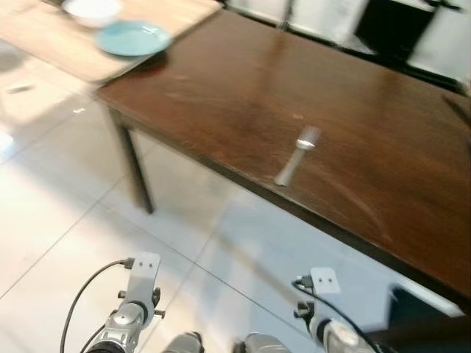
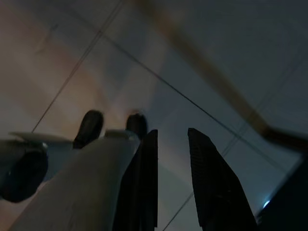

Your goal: Setting the table

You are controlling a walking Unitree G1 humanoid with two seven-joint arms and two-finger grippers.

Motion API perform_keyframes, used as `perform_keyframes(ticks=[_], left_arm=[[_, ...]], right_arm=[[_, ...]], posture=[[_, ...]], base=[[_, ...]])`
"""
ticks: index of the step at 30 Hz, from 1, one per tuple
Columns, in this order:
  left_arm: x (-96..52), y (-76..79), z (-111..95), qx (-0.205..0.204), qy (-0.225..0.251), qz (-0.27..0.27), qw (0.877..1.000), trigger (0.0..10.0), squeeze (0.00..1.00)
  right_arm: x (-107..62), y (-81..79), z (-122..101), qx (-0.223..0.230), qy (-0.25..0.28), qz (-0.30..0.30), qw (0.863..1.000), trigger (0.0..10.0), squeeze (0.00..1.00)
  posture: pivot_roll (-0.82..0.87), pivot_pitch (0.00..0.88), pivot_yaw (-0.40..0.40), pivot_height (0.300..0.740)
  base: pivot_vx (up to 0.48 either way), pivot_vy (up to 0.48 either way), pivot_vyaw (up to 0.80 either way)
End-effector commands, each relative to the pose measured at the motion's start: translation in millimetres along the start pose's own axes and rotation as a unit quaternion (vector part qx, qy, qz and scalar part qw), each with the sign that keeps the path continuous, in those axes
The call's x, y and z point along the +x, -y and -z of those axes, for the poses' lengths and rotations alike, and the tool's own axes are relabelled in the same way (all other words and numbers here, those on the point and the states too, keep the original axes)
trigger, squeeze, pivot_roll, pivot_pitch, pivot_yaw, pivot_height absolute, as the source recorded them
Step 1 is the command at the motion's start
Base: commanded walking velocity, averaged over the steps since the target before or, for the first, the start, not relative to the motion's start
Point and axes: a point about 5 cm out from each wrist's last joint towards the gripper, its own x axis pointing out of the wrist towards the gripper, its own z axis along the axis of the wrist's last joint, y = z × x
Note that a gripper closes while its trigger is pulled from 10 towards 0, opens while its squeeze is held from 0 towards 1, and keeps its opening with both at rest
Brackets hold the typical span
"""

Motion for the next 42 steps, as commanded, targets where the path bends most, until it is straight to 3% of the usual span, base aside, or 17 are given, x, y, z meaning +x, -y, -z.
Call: perform_keyframes(ticks=[1,23,42], left_arm=[[-2.8,1.3,15,-0.001,-0.027,0.003,1.0,10.0,0.0],[-3.5,-2.0,16,-0.018,-0.027,-0.013,0.999,10.0,0.0],[-2.8,-7.8,8,-0.004,-0.009,-0.002,1.0,10.0,0.0]], right_arm=[[-0.6,1.1,2,0.001,-0.004,0.003,1.0,10.0,0.0],[-0.3,3.1,1,-0.002,-0.005,0.002,1.0,10.0,0.0],[1.9,-10.7,0,0.025,0.0,-0.002,1.0,10.0,0.0]], posture=[[0.05,0.074,-0.031,0.74],[0.06,0.086,-0.045,0.74],[0.08,0.074,0.007,0.74]], base=[[0.0,0.0,0.8],[0.0,0.0,0.8],[0.0,0.0,0.8]])
